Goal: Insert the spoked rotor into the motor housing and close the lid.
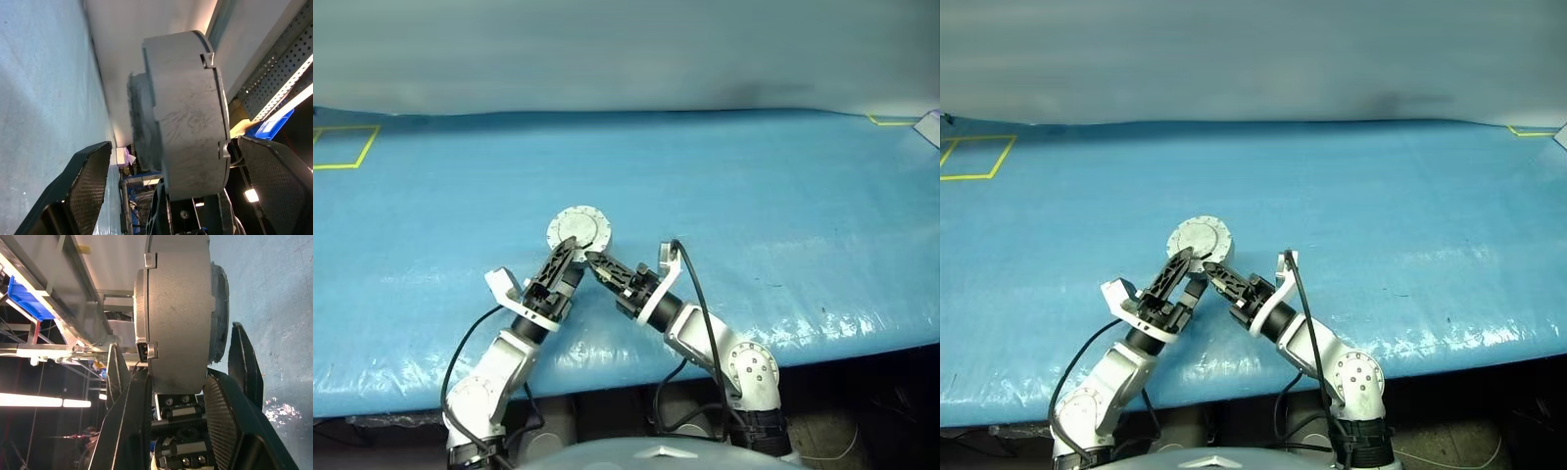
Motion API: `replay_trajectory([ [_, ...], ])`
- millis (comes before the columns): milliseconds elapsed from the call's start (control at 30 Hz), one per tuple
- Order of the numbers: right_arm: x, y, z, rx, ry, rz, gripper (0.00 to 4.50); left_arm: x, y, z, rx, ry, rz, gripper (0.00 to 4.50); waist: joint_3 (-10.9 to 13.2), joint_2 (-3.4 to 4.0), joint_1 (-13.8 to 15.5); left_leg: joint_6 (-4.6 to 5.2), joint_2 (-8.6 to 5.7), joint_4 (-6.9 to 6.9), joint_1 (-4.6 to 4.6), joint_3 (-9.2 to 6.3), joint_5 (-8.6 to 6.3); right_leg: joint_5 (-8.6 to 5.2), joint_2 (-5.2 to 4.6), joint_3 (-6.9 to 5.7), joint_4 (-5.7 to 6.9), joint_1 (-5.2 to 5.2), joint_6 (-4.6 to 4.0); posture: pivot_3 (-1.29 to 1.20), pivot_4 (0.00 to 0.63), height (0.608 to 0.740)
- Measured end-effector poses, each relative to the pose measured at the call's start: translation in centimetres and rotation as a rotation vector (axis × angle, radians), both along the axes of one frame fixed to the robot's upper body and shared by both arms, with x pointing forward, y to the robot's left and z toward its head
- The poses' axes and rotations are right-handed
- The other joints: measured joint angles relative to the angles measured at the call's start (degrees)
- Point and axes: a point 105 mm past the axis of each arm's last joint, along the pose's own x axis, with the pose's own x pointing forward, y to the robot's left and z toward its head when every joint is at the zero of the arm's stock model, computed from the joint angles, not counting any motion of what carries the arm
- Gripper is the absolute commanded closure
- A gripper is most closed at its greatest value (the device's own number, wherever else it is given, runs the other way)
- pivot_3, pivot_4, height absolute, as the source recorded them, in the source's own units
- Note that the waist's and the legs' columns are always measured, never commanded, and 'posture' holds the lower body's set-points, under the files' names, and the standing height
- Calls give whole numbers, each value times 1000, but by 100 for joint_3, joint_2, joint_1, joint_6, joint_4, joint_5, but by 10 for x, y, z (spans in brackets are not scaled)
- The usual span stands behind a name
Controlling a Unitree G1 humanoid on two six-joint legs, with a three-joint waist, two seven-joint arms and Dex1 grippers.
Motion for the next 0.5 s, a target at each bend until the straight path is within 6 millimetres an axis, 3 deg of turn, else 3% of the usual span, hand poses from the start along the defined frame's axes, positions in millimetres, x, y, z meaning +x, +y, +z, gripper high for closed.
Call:
replay_trajectory([
  [33, 0, 0, 0, 0, 0, 0, 3299, 1, -1, 1, -3, -4, 1, 0, 0, 0, 1, 0, 0, 0, -1, 0, 0, 0, 0, 0, -1, 0, 0, 0, 150, 740],
  [133, 0, 0, 0, -2, 0, -1, 3299, 8, -2, 1, -8, 5, 16, 585, 0, 0, 1, 0, 0, -1, -1, 0, 0, 0, 1, 0, -2, 1, 0, 0, 150, 740],
  [267, 0, -2, -3, -14, 4, -9, 3299, 11, -1, -4, -4, 32, 28, 1907, 0, 0, 1, 1, 0, -1, -2, -1, 0, 0, 1, 0, -2, 1, 0, 0, 150, 740],
  [500, 1, -4, -5, -34, -17, -19, 3299, 11, -1, -6, 0, 52, 31, 2038, 0, 0, 4, 1, -1, 1, -3, -1, 0, 0, 1, 0, -3, 1, 0, 0, 150, 740],
])
